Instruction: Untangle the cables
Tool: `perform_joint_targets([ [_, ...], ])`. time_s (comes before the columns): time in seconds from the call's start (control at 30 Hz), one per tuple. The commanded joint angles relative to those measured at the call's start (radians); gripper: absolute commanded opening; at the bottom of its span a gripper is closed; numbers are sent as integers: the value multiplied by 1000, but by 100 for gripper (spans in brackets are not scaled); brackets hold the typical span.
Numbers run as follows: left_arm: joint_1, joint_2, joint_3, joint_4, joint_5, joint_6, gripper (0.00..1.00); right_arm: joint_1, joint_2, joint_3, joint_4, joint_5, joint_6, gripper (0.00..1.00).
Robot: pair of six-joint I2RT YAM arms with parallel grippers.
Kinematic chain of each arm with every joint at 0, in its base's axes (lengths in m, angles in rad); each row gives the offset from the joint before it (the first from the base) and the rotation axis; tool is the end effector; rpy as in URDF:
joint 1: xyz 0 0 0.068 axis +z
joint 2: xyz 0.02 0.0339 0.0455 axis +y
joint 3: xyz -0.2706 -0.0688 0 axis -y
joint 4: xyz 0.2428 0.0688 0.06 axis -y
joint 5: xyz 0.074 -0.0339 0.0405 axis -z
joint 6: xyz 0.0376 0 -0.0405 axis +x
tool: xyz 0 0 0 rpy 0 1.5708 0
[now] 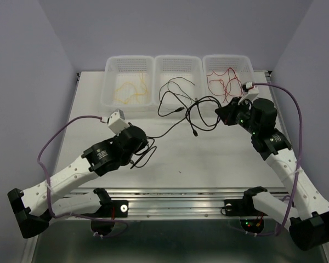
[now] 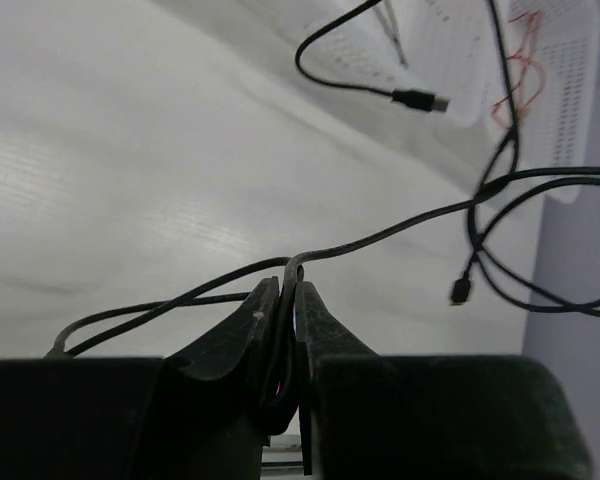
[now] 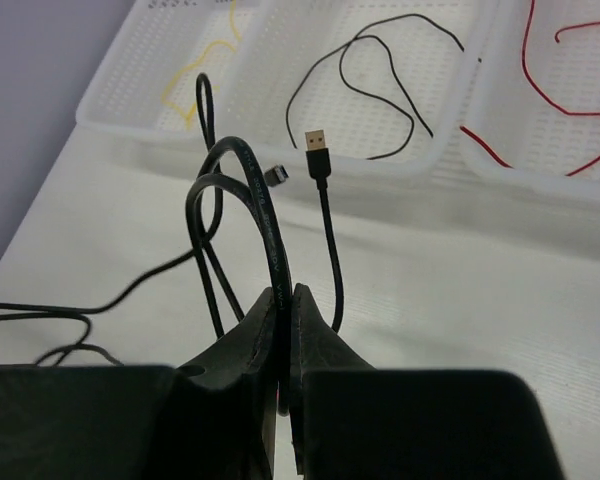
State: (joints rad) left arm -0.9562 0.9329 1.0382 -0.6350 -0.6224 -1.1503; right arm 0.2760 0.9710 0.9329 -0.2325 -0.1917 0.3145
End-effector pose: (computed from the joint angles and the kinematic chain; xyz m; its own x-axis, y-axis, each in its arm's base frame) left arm 0.1241 -0.1379 0.3632 -0.4601 -0.6344 -0.6212 -0.1134 0.7359 -0.6675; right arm 0.2088 0.0666 0.3579 -0.3820 0.2074 -0.9006 -0.3428 0.8732 0.3465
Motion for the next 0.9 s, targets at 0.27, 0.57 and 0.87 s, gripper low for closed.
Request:
perform_joint_targets([
  [0.27,42,3,-316,76,156,-63,26,20,-64,10,140,-165,3,1],
  [0.57,42,127,-210,169,245,170,99,49,-52,52,125,-248,-22,1],
  [0.87,33,147,-32,424,323,570,99,58,-48,106,73,-241,-8,1],
])
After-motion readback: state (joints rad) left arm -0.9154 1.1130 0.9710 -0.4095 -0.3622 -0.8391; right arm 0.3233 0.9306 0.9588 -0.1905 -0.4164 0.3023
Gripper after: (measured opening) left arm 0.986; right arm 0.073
